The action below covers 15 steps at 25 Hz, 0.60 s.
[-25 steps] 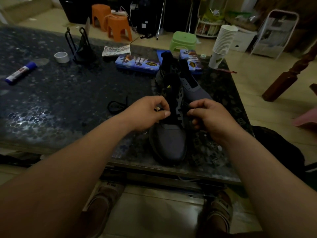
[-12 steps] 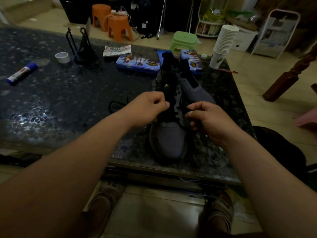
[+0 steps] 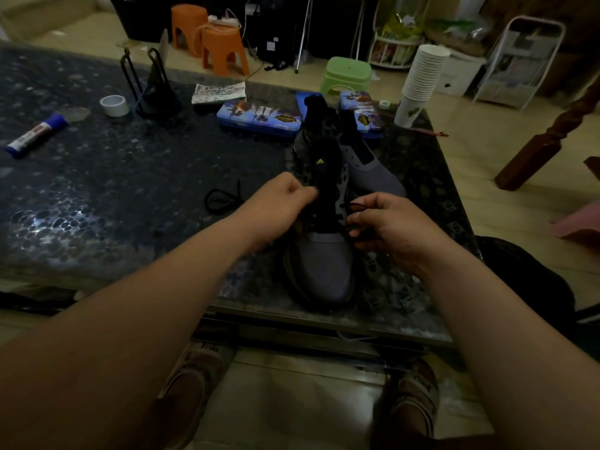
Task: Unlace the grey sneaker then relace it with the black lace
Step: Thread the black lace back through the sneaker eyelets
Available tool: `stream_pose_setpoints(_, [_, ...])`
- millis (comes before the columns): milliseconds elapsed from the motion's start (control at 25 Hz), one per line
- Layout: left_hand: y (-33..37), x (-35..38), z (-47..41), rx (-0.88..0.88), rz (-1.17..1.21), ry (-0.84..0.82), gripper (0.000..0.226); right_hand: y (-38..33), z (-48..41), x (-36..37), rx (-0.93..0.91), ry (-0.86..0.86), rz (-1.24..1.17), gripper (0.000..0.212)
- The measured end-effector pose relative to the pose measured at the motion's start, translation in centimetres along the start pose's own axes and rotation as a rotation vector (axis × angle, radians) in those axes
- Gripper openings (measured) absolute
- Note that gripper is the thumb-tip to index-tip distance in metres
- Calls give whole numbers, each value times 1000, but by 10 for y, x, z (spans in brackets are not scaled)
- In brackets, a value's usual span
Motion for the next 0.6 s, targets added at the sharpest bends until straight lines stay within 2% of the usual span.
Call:
stream_pose_setpoints(40, [7,1,1,67,-166,-19,37,0,0,0,-3,2,5,20])
stream_pose_setpoints(80, [13,3,3,115,-204,-47,41,0,0,0,-3,3,9,20])
stream_pose_setpoints(160, [16,1,4,124,-50,-67,40,1,1,0,0,4,20,18])
stream_pose_setpoints(240, [9,-6,1,31,177,-18,37,2,2,-1,11,4,24,17])
stream_pose_setpoints(280, [7,-7,1,-4,205,-6,37,3,3,0,17,1,20,17])
stream_pose_setpoints(320, [8,-7,0,-5,126,-15,38,3,3,0,19,-1,18,17])
stream_pose_setpoints(400, [12,1,3,69,-267,-55,47,3,3,1,17,-5,23,16])
stream_pose_setpoints(480, [19,7,6,157,-518,-61,44,2,4,2,13,-5,26,15])
stream_pose_setpoints(520, [23,7,7,189,-511,-68,38,2,4,2,13,-7,24,15])
stream_pose_setpoints(600, [28,3,9,210,-338,-86,34,1,5,3,16,-11,17,15])
Point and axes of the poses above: each hand's wrist, its own z-axis away from the middle knuckle, its own x-axis out of the palm, y = z × x, the point moved 9 cm from there along -z, towards the middle knuckle, and after that the axes turned 4 degrees about y, right-handed, at the moved point
